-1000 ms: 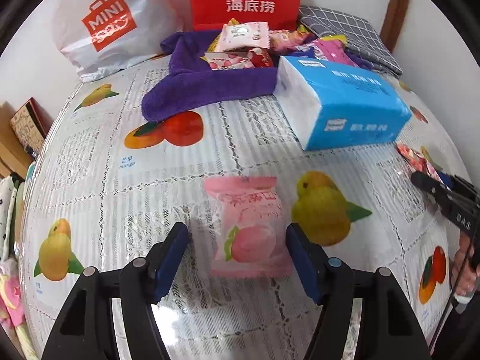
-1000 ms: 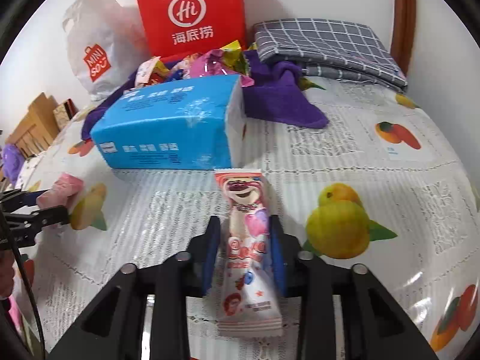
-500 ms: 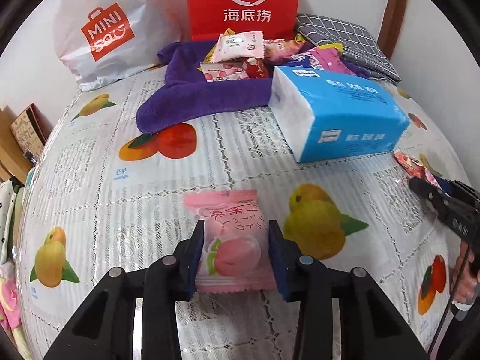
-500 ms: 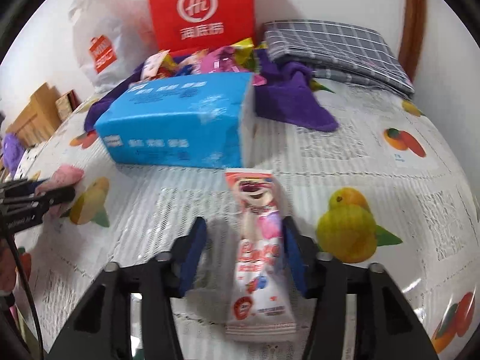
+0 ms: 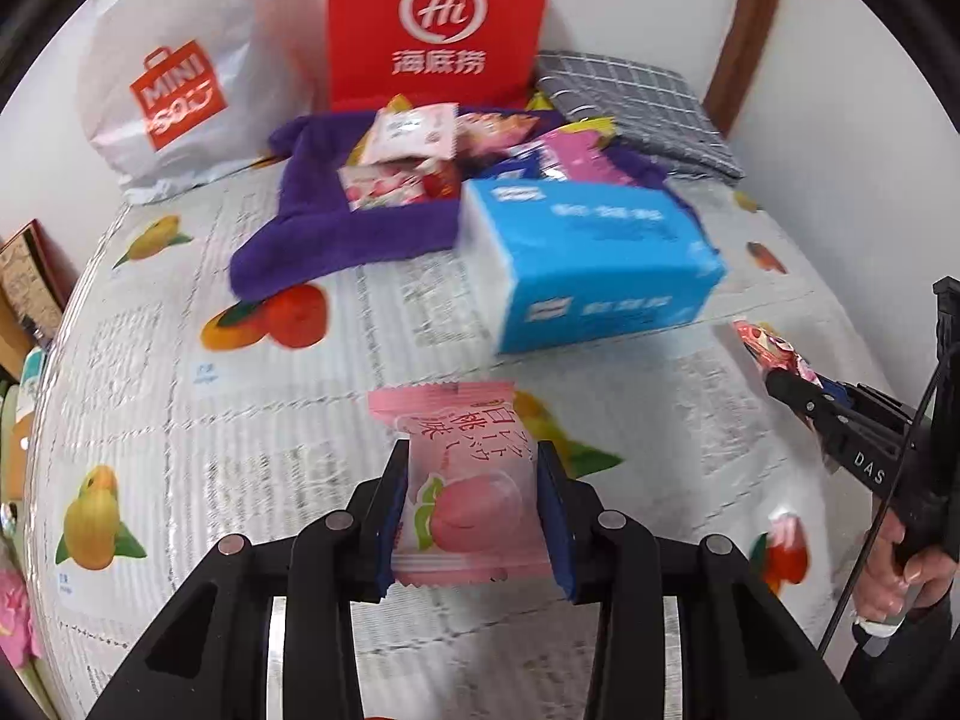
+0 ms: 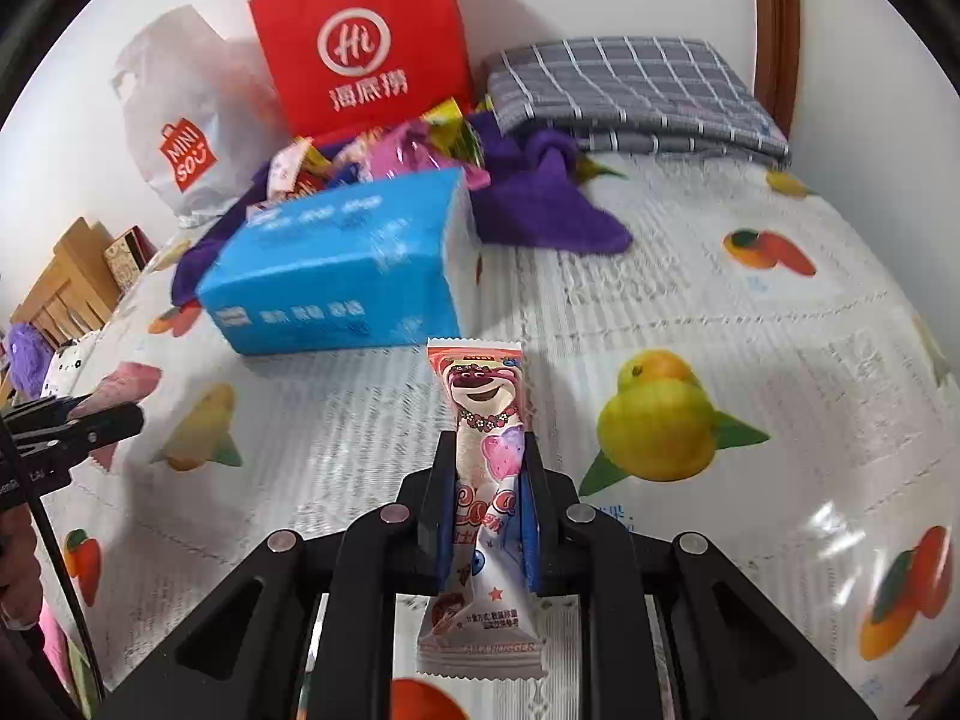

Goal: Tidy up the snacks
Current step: 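Carry the candy stick and peach candy pack up onto the purple towel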

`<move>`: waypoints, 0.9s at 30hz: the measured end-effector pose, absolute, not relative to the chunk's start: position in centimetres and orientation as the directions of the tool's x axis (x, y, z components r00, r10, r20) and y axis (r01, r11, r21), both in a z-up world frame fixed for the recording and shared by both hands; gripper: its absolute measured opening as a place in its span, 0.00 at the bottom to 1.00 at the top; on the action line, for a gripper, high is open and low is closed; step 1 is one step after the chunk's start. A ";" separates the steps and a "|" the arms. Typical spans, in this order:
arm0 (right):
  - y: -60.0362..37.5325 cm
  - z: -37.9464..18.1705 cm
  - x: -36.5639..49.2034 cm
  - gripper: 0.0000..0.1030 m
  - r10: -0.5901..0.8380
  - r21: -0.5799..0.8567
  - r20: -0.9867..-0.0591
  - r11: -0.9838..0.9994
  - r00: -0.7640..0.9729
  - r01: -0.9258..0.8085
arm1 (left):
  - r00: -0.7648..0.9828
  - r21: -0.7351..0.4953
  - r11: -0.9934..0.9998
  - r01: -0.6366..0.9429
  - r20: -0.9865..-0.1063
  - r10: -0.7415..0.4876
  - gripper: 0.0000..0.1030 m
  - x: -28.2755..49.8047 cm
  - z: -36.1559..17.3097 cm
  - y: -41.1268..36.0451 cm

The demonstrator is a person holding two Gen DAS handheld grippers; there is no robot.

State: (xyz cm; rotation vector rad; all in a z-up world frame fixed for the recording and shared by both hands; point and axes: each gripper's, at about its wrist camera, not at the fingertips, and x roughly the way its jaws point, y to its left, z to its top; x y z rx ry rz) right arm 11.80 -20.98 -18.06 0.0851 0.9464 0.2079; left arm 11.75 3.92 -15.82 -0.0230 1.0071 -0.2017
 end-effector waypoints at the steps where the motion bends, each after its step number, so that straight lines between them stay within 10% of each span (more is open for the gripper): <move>1: -20.9 -17.6 11.6 0.17 0.214 0.162 -0.794 0.977 0.569 -0.141 | 0.511 -0.128 0.978 0.167 -0.837 -0.197 0.36 11.9 -15.4 3.6; 27: -18.6 -3.3 19.0 0.18 0.337 0.221 -0.663 0.941 0.668 -0.256 | 0.630 -0.181 0.960 0.215 -0.726 -0.278 0.36 19.9 -3.9 1.8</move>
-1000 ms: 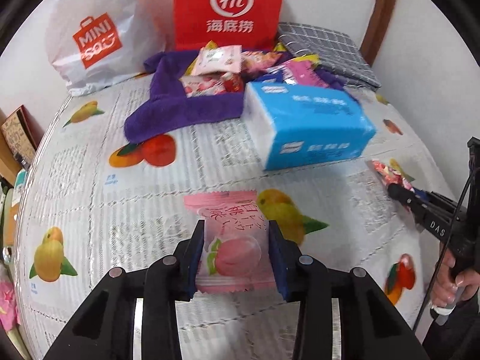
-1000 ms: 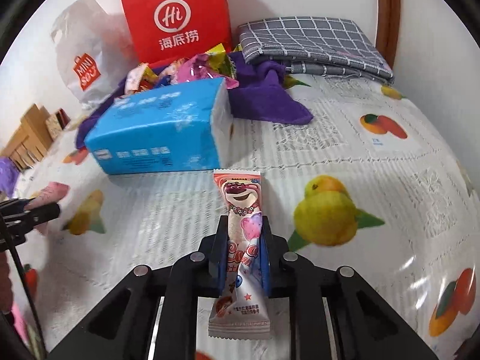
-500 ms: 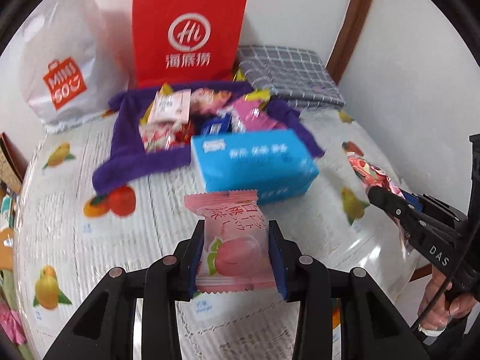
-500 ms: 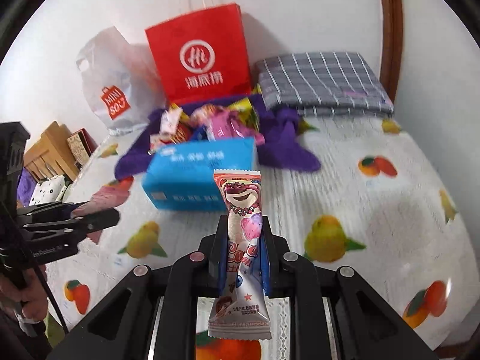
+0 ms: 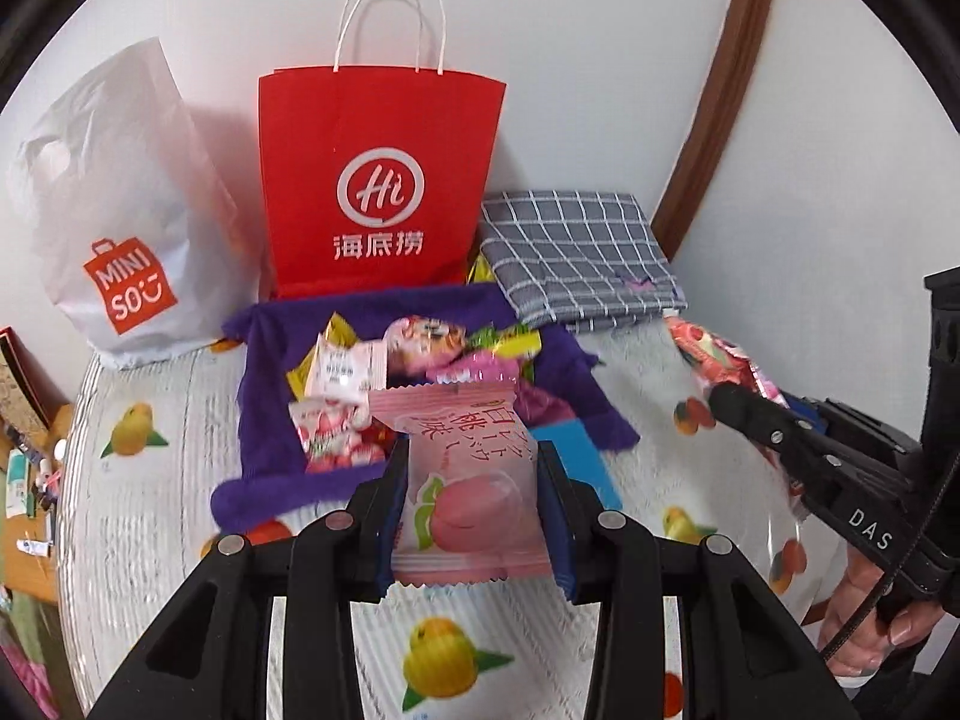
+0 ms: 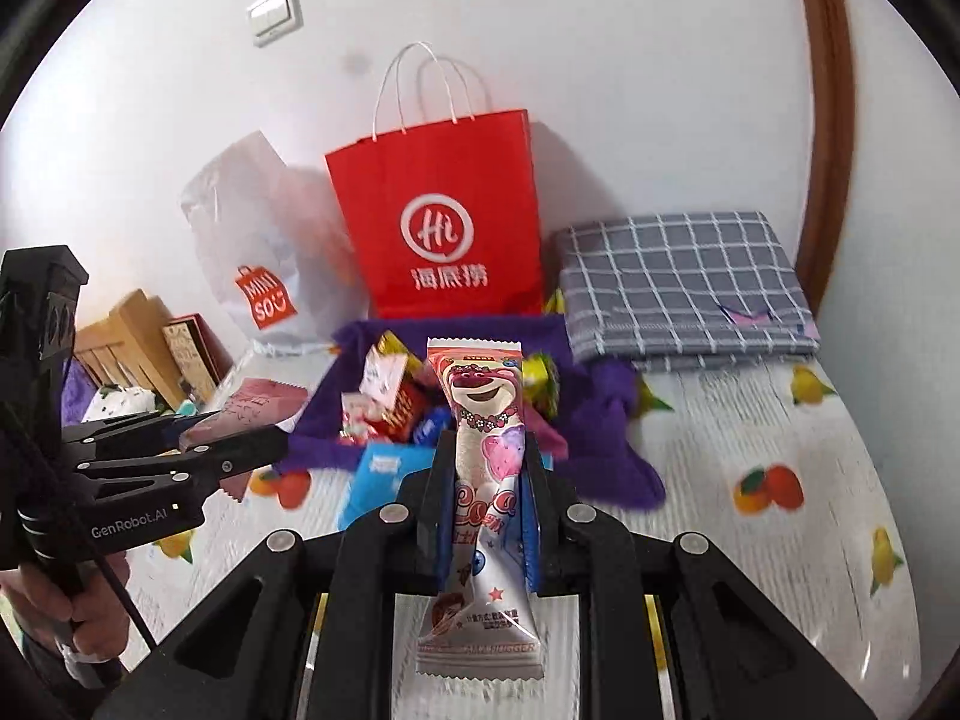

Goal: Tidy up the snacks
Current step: 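Carry the candy stick and peach candy pack up onto the purple towel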

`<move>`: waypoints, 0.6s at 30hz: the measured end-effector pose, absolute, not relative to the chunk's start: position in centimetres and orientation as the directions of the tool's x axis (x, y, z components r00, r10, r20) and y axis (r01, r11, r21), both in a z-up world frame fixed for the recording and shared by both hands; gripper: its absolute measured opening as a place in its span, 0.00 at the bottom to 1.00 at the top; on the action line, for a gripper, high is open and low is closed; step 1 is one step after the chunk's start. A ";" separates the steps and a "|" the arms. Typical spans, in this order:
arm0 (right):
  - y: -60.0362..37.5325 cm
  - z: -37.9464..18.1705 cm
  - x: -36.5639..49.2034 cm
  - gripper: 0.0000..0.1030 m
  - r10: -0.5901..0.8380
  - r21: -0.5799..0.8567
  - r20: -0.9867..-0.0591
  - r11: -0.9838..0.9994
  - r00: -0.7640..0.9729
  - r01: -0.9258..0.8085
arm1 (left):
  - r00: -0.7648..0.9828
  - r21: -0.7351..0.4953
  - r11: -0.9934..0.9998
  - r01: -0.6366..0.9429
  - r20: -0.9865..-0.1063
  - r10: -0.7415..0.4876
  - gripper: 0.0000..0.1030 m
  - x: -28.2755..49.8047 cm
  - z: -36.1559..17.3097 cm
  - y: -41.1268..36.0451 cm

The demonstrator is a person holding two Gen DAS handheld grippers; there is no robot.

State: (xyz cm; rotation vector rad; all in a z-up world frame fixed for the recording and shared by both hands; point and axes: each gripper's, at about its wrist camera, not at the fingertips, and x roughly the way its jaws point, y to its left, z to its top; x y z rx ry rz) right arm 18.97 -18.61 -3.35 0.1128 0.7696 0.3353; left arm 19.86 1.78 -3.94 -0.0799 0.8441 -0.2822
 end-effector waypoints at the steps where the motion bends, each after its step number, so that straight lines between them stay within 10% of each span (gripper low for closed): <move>1: -18.6 -3.3 19.6 0.18 0.345 0.234 -0.663 0.939 0.665 -0.254 | 0.630 -0.183 0.960 0.211 -0.726 -0.277 0.36 20.4 -3.9 1.8; 18: -15.9 -3.1 29.1 0.18 0.389 0.257 -0.652 0.921 0.651 -0.293 | 0.639 -0.187 0.968 0.167 -0.727 -0.251 0.36 28.7 -4.4 3.0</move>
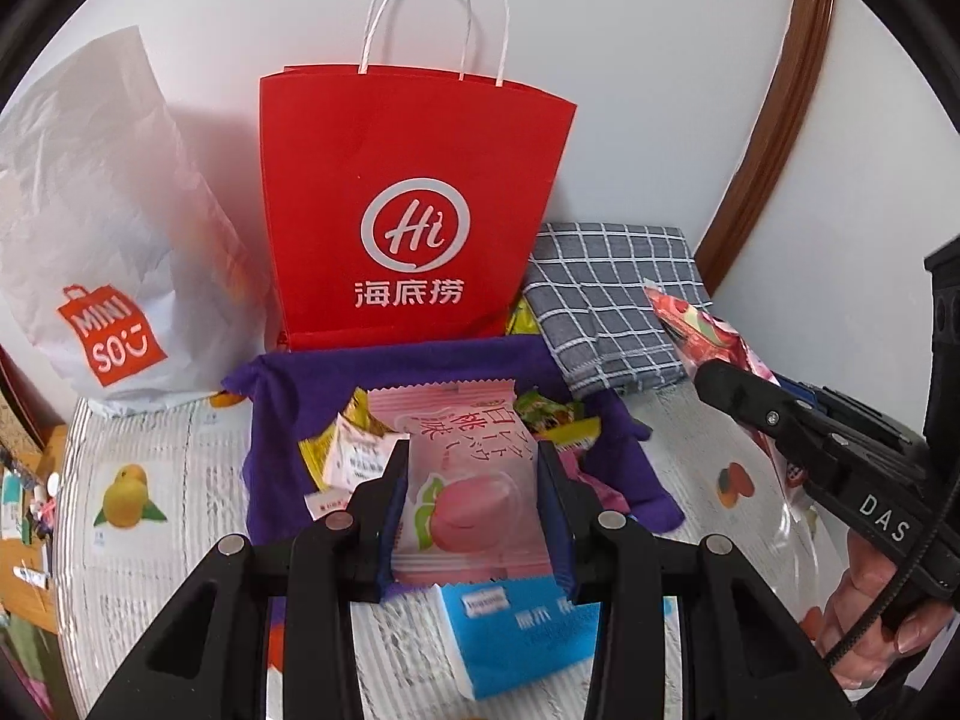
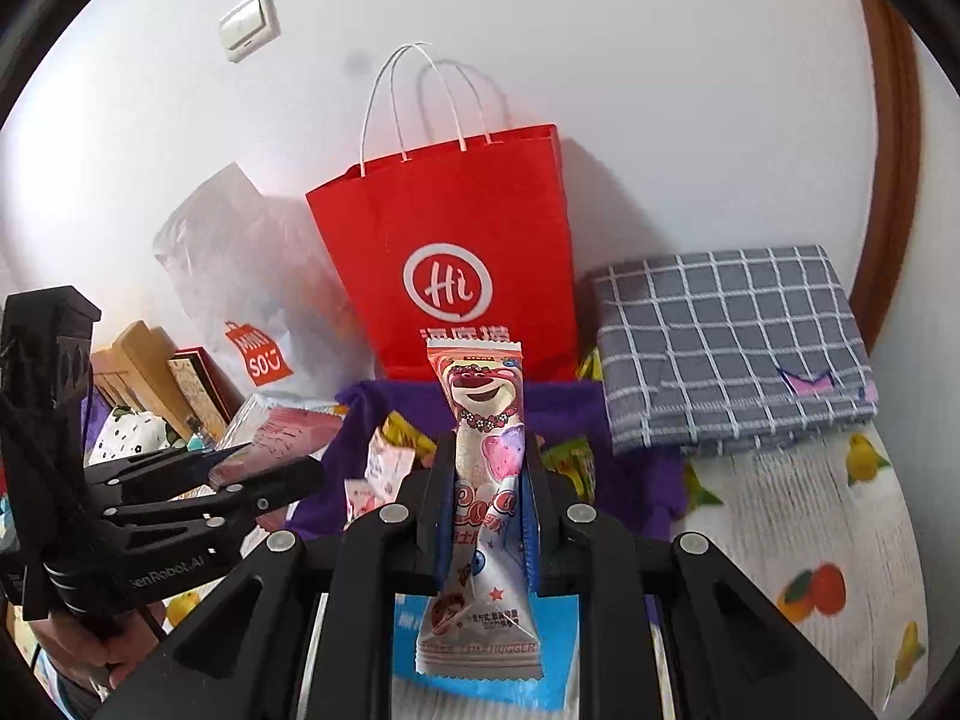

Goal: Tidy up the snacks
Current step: 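Carry the candy stick and peach candy pack up onto the purple towel, then open the right tool releasing the candy stick while the left tool releases the peach candy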

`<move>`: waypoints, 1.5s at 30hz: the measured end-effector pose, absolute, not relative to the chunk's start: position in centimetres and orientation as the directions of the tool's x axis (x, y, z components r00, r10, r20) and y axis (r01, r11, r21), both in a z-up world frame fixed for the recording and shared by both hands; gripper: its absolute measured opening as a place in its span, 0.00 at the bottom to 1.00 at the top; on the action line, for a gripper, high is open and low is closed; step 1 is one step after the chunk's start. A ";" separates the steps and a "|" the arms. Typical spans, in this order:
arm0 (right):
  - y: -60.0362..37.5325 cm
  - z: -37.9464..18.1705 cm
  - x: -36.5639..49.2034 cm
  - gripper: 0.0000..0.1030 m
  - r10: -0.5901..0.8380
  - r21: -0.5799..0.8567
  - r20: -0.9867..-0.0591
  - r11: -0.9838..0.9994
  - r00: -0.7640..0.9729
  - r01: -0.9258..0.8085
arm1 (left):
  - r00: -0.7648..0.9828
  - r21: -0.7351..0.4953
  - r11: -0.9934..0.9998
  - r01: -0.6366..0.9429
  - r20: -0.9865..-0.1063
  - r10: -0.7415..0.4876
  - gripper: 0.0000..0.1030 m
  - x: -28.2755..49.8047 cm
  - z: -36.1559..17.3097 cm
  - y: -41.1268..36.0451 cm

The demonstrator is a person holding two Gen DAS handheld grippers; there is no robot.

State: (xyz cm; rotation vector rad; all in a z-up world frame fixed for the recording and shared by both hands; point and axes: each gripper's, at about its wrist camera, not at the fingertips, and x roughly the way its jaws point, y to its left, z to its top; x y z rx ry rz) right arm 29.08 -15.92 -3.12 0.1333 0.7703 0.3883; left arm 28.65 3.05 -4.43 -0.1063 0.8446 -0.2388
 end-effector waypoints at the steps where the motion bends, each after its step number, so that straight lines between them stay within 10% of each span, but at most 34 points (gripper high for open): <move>1: -15.7 -3.3 29.6 0.18 0.396 0.263 -0.653 0.918 0.645 -0.297 | 0.638 -0.190 0.969 0.161 -0.729 -0.249 0.36 29.0 -4.6 3.2; 45: -12.3 -14.5 38.4 0.21 0.340 0.234 -0.850 0.928 0.403 -0.290 | 0.545 -0.204 0.977 0.061 -0.813 -0.204 0.36 35.0 -10.1 5.5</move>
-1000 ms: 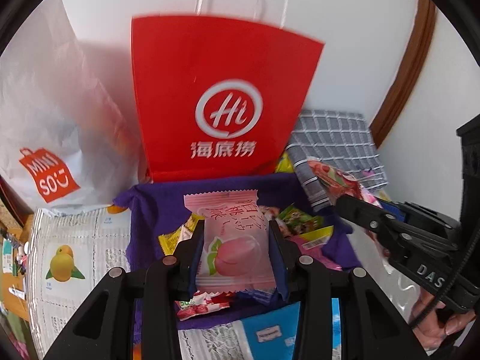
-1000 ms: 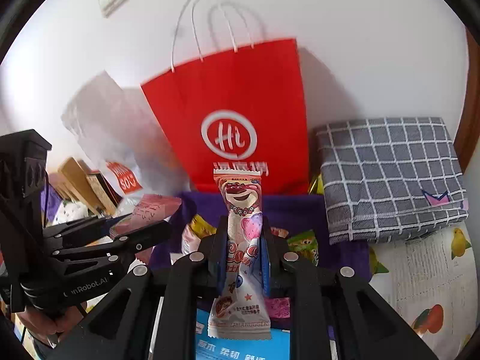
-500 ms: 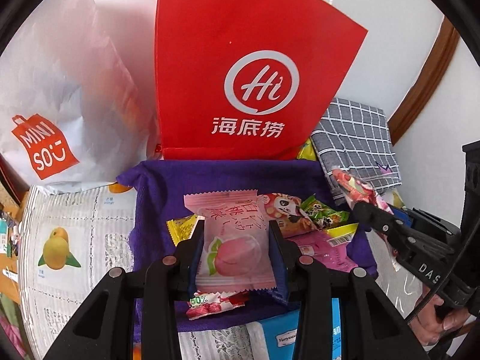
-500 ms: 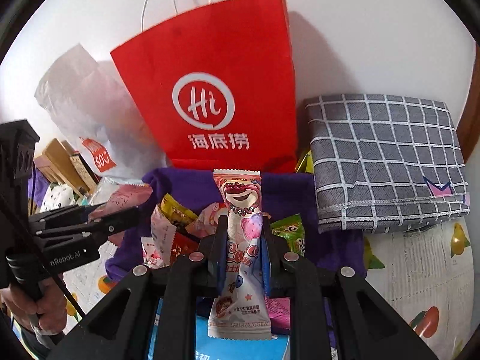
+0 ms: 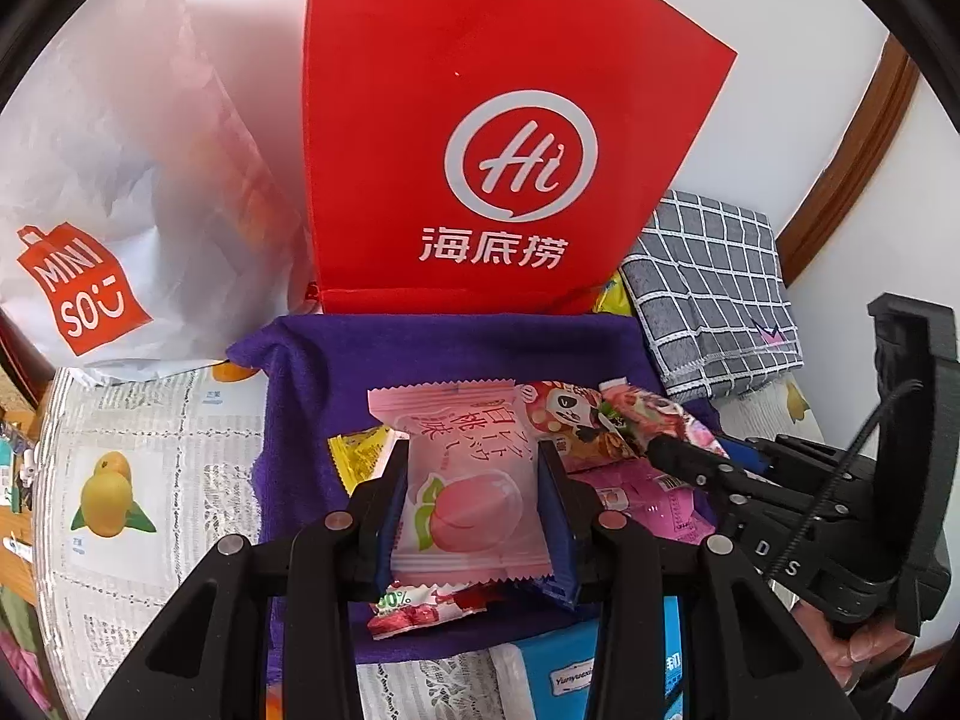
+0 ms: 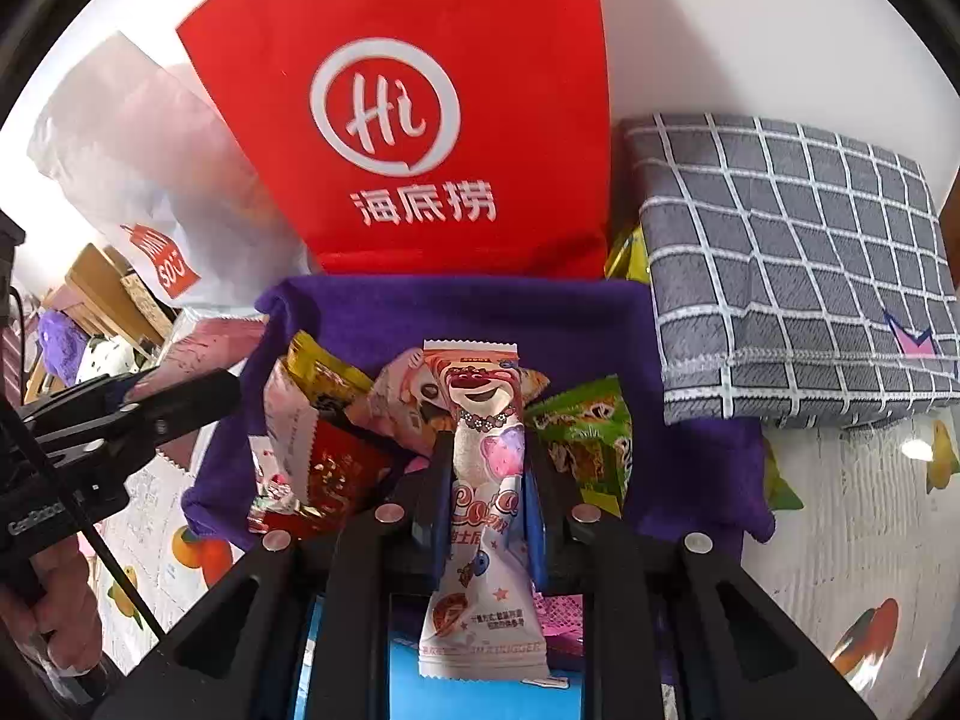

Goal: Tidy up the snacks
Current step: 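Open the right tool releasing the candy stick while the left tool releases the peach candy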

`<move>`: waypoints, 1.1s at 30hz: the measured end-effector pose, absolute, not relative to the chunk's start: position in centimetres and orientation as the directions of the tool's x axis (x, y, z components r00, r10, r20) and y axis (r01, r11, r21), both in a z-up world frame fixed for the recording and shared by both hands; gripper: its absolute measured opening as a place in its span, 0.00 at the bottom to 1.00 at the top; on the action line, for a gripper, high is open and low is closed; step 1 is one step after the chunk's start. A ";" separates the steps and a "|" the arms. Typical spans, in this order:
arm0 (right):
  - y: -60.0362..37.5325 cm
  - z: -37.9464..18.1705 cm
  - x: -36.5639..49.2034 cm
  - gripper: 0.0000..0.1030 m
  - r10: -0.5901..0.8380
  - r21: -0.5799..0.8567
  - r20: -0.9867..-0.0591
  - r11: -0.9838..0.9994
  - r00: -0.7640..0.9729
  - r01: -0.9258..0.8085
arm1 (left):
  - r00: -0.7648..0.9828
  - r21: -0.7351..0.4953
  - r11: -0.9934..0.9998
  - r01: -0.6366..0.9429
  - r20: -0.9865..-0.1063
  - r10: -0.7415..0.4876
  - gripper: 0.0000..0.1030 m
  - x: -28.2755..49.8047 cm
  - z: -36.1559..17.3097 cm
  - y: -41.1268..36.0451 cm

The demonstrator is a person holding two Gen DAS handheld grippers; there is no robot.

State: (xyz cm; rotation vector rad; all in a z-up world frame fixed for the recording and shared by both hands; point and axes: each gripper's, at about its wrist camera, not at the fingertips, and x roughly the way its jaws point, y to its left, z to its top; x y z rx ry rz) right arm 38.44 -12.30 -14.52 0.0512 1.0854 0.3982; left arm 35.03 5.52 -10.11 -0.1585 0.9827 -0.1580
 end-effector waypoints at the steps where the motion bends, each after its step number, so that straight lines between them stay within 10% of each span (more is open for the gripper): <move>1: -12.3 -14.6 38.5 0.22 0.340 0.235 -0.853 0.928 0.396 -0.289 | 0.545 -0.203 0.977 0.063 -0.813 -0.204 0.36 35.0 -10.1 5.5; 33: -16.3 -7.9 36.3 0.40 0.346 0.222 -0.770 0.933 0.536 -0.284 | 0.437 -0.318 0.944 0.088 -0.839 -0.324 0.36 36.1 -13.9 2.6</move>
